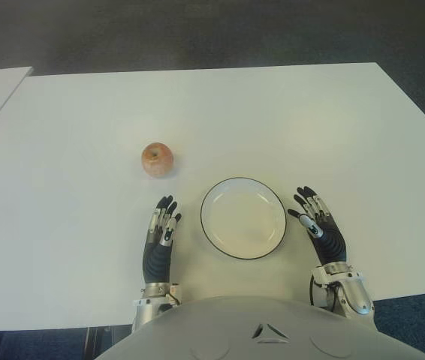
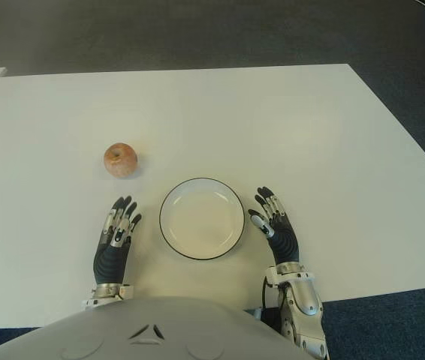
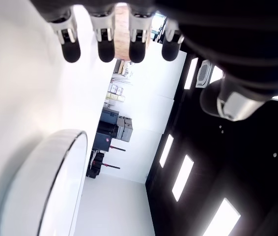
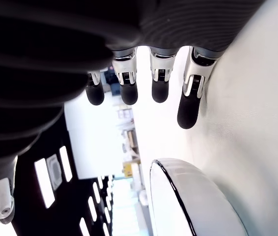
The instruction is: Put the apples into the plate.
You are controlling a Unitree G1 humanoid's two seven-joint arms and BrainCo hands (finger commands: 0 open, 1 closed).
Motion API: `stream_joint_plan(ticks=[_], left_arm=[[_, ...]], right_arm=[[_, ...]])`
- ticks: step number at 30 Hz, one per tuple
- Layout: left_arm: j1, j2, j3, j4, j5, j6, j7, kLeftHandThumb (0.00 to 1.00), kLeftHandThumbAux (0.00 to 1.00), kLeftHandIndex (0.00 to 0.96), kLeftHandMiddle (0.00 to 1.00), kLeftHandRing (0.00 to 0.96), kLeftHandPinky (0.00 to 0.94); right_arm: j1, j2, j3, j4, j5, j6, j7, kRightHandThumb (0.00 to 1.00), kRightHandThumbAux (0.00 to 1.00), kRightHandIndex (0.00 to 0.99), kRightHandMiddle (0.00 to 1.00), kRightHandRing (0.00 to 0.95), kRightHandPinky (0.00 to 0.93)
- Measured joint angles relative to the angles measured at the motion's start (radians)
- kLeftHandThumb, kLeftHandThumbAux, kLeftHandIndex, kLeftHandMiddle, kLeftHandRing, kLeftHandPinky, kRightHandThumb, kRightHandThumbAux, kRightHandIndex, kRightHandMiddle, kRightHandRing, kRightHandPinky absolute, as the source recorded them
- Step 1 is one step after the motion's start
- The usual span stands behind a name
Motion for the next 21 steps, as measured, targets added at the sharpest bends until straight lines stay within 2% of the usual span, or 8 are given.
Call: stream_joint_plan(ticks=[15, 21], left_arm=[[0.006, 0.001, 0.020, -0.009, 0.059, 0.000, 0.024, 0.079, 0.391, 0.000, 0.000, 0.000, 0.000], [0.040, 0.009, 0.004, -0.061, 0.062, -0.004, 0.023, 0.077, 0.394, 0.000, 0.000, 0.000, 0.000]], right_arm=[[0.004, 0.002, 0.004, -0.002, -0.003, 0.000, -0.004, 0.132, 0.558, 0.047, 0.051, 0.015, 0.024], [0.006, 0.002, 0.007, -0.002, -0.003, -0.001, -0.004, 0.132, 0.564, 0.044, 0.050, 0.014, 0.022]])
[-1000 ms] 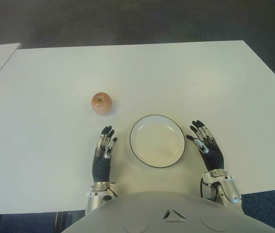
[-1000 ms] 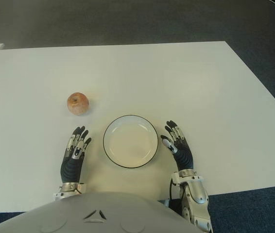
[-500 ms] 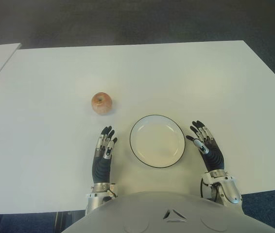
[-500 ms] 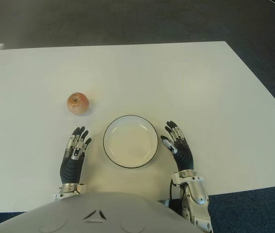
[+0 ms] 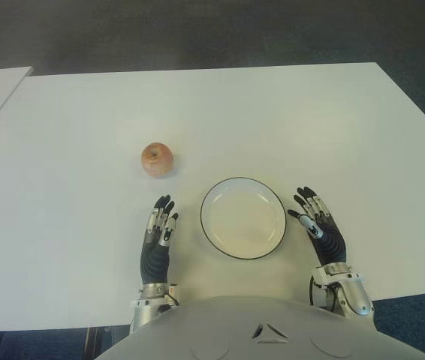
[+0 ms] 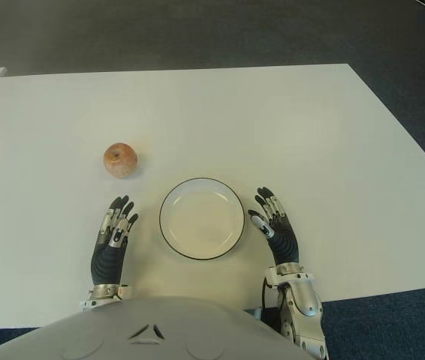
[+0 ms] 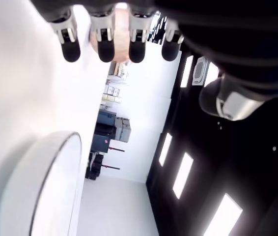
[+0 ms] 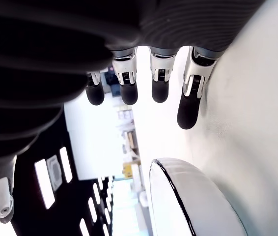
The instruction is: Put the apples into the plate.
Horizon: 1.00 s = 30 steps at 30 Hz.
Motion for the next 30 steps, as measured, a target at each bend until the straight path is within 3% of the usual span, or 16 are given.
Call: stream_joint_plan(ticks=[7, 19, 24, 30], left_arm=[[0.012, 0.051, 0.081, -0.038, 0.206, -0.024, 0.034, 0.036, 0.383, 0.000, 0.000, 0.000, 0.000], [0.016, 0.104, 0.230, -0.296, 0.653, 0.000, 0.122, 0.000, 0.299, 0.000, 0.000, 0.000, 0.000], [-0.061, 0.151, 0.302, -0.401, 0.847, 0.055, 0.122, 0.001, 0.251, 0.000, 0.000, 0.000, 0.000], [-0.248, 0.283, 0.387, -0.416, 1.085, 0.159, 0.126, 0.017, 0.208, 0.000, 0.000, 0.000, 0.000]], right_arm=[[0.001, 0.000, 0.001, -0.004, -0.001, -0.009, -0.001, 0.137, 0.558, 0.034, 0.028, 0.002, 0.002], [0.001, -0.001, 0.010, -0.015, -0.018, -0.013, -0.006, 0.147, 0.507, 0.000, 0.000, 0.000, 0.000], [0.001, -0.004, 0.021, -0.017, -0.050, -0.020, -0.014, 0.135, 0.499, 0.000, 0.000, 0.000, 0.000], [0.002, -0.007, 0.029, -0.017, -0.087, -0.024, -0.021, 0.135, 0.502, 0.000, 0.000, 0.000, 0.000]])
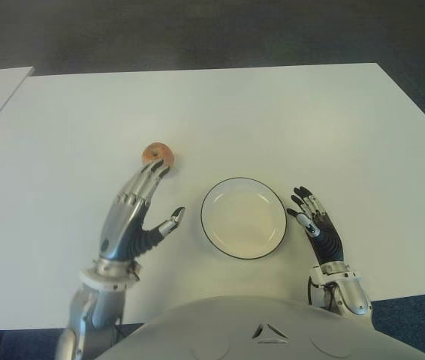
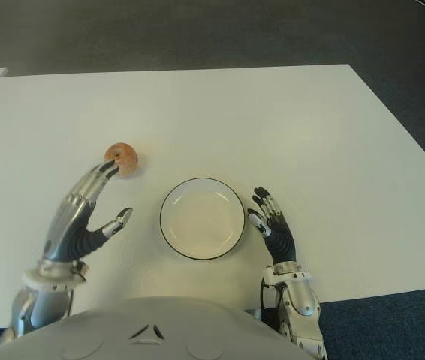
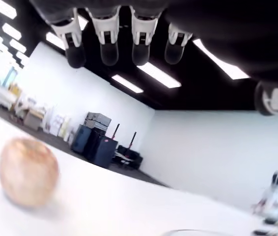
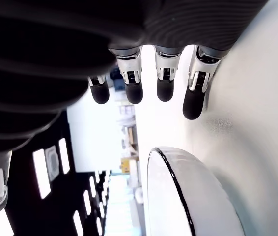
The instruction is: Put the apples into the plate.
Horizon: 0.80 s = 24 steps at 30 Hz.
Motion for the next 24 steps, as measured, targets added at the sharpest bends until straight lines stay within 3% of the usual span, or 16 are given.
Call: stream_joint_plan(ticks=[5, 8, 18, 24], left_arm=[[-0.174, 0.121, 0.001, 0.040, 0.194, 0.087, -0.003, 0.039, 0.180, 0.000, 0.000, 0.000, 0.000], [-0.268, 0.195, -0.018, 0.097, 0.248, 0.116, -0.022, 0.056, 0.168, 0.000, 0.000, 0.000, 0.000], [-0.510, 0.380, -0.175, 0.391, 0.291, 0.128, -0.041, 0.104, 0.146, 0.000, 0.000, 0.000, 0.000], [-0.606, 0.431, -0.274, 0.492, 0.290, 0.130, -0.063, 0.118, 0.148, 0.000, 0.000, 0.000, 0.000]], right_arm=[[0.004, -0.001, 0.012, 0.001, -0.025, -0.001, -0.004, 0.137, 0.493, 0.000, 0.000, 0.000, 0.000], [0.002, -0.002, 0.016, 0.001, -0.028, -0.001, -0.004, 0.137, 0.490, 0.000, 0.000, 0.000, 0.000], [0.010, -0.002, 0.023, 0.001, -0.024, -0.003, -0.004, 0.139, 0.483, 0.000, 0.000, 0.000, 0.000], [0.020, -0.003, 0.023, -0.005, -0.012, -0.008, 0.000, 0.137, 0.477, 0.000, 0.000, 0.000, 0.000]])
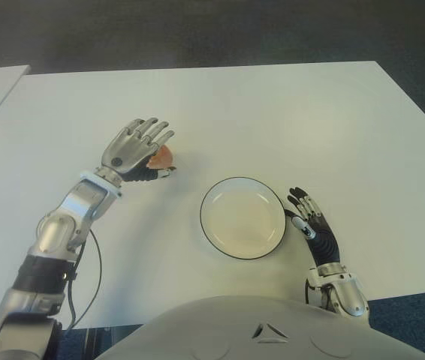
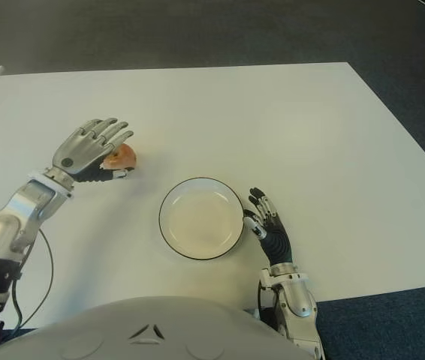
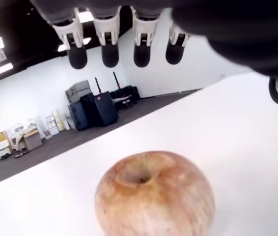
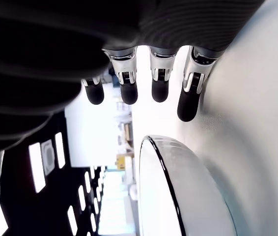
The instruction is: Put the apples into the plate.
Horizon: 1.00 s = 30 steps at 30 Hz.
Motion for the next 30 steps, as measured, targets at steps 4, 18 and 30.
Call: stream_joint_plan(ticks=[4, 18, 30], left_arm=[[-0.023, 0.010, -0.050, 0.052, -0.012, 0.002, -0.005, 0.132, 0.157, 0.000, 0.000, 0.000, 0.000], [-0.034, 0.019, -0.157, 0.173, -0.046, 0.019, 0.040, 0.166, 0.151, 0.000, 0.000, 0.000, 0.000], [-0.088, 0.019, -0.218, 0.260, -0.077, 0.041, 0.089, 0.182, 0.189, 0.000, 0.000, 0.000, 0.000]], right_arm=[[0.014, -0.003, 0.000, -0.010, 0.008, 0.000, 0.009, 0.135, 0.480, 0.000, 0.000, 0.000, 0.000], [0.046, -0.010, -0.011, -0.057, 0.035, 0.030, 0.024, 0.136, 0.489, 0.000, 0.000, 0.000, 0.000], [0.048, -0.011, -0.020, -0.062, 0.037, 0.033, 0.029, 0.140, 0.493, 0.000, 0.000, 0.000, 0.000]])
